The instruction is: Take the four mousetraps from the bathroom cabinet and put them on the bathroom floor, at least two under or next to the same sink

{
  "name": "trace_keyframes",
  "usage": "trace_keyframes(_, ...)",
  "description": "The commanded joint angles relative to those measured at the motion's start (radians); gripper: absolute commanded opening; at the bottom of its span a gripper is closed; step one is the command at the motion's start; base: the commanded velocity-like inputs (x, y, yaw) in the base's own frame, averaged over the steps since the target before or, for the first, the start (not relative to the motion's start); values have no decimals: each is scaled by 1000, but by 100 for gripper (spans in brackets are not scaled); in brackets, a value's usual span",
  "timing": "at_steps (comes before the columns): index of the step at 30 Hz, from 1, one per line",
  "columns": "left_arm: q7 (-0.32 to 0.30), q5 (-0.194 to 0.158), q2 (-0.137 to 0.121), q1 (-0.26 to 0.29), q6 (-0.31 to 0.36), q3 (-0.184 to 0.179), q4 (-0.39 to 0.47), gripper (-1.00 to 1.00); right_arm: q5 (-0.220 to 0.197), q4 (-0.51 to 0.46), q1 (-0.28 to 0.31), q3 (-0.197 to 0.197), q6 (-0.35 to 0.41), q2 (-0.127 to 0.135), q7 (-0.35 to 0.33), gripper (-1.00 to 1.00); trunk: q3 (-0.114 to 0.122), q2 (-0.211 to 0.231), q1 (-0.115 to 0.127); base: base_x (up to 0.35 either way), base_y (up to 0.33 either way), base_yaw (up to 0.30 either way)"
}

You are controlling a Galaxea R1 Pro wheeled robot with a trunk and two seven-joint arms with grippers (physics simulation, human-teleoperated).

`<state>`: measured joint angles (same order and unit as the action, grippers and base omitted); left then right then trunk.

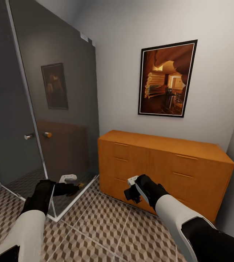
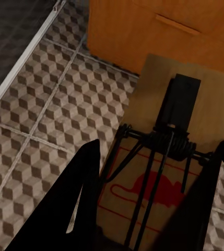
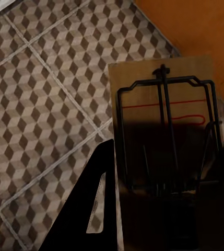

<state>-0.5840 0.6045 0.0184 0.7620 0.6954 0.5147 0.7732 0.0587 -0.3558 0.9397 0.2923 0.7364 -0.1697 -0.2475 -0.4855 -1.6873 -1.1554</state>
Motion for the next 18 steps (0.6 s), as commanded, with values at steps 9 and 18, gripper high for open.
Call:
trace_keyframes(9,139,-78,-96,2,-195,90,-284,-100,1,9,1,4,0,-1,-6,-100,-1,-1,0,0,0,269)
trace_keyframes(18,463,-147,-120,2,-495,192,-410,-100,2,13,1,4,-2,-1,-5,-100,-1,-1,0,0,0,270)
